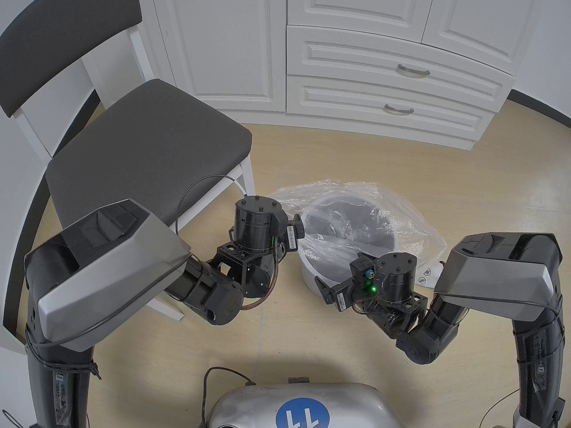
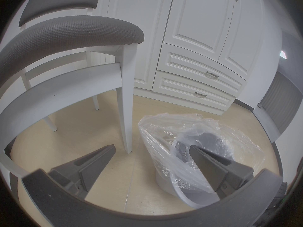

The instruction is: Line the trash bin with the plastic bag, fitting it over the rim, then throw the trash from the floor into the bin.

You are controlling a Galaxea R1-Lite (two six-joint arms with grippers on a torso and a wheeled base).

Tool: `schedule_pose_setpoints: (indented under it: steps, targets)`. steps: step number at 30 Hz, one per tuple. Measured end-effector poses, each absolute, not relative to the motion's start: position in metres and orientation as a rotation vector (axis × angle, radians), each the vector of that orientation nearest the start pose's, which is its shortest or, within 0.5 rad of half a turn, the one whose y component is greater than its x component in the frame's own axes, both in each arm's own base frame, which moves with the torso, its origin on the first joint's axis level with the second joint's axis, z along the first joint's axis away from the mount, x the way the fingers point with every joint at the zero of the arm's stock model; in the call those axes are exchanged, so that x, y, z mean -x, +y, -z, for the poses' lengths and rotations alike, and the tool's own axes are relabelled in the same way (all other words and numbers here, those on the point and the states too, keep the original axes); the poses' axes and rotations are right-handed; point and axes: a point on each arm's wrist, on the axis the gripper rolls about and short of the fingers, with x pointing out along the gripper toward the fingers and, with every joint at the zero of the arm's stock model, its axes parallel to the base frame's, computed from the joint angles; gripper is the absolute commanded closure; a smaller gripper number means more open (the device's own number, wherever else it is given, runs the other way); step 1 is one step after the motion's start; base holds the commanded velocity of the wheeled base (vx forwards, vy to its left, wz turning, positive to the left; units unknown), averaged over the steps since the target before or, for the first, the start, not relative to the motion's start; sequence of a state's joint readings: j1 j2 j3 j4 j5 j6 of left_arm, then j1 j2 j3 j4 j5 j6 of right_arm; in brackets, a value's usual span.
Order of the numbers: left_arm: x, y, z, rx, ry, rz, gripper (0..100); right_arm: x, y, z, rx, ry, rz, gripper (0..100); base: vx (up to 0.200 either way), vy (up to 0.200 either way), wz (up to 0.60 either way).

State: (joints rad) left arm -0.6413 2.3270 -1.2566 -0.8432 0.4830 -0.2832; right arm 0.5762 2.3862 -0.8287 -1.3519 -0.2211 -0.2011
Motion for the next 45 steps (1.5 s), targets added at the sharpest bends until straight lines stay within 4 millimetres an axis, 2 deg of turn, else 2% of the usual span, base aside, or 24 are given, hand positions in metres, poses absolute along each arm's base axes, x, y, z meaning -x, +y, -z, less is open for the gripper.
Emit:
schedule_pose_setpoints:
  steps: [5,6,15,22,30,39,45]
  targets:
    - [-0.370,-0.263,-0.079,0.161,0.212,0.129,0,-0.348,0.218,-0.006,0.220,0.133,-0.334,0,0.000,0.000,0.00]
    - [-0.370,-0.263,-0.079,0.161,0.212,0.129,0,-0.350,0.219,-0.005,0.213,0.131,-0.330,100,0.000,0.000,0.00]
    - [-0.370,-0.263,-0.079,0.163,0.211,0.129,0,-0.354,0.219,-0.003,0.205,0.129,-0.320,100,0.000,0.000,0.00]
    - [-0.370,-0.263,-0.079,0.162,0.211,0.128,0,-0.346,0.214,-0.013,0.206,0.129,-0.320,100,0.000,0.000,0.00]
    - [-0.370,-0.262,-0.080,0.163,0.210,0.127,0,-0.317,0.211,-0.029,0.235,0.151,-0.359,100,0.000,0.000,0.00]
    - [-0.370,-0.262,-0.081,0.164,0.208,0.127,0,-0.272,0.199,-0.027,0.434,0.227,-0.438,100,0.000,0.000,0.00]
    - [-0.370,-0.261,-0.082,0.165,0.206,0.126,0,-0.262,0.199,-0.027,0.457,0.237,-0.460,100,0.000,0.000,0.00]
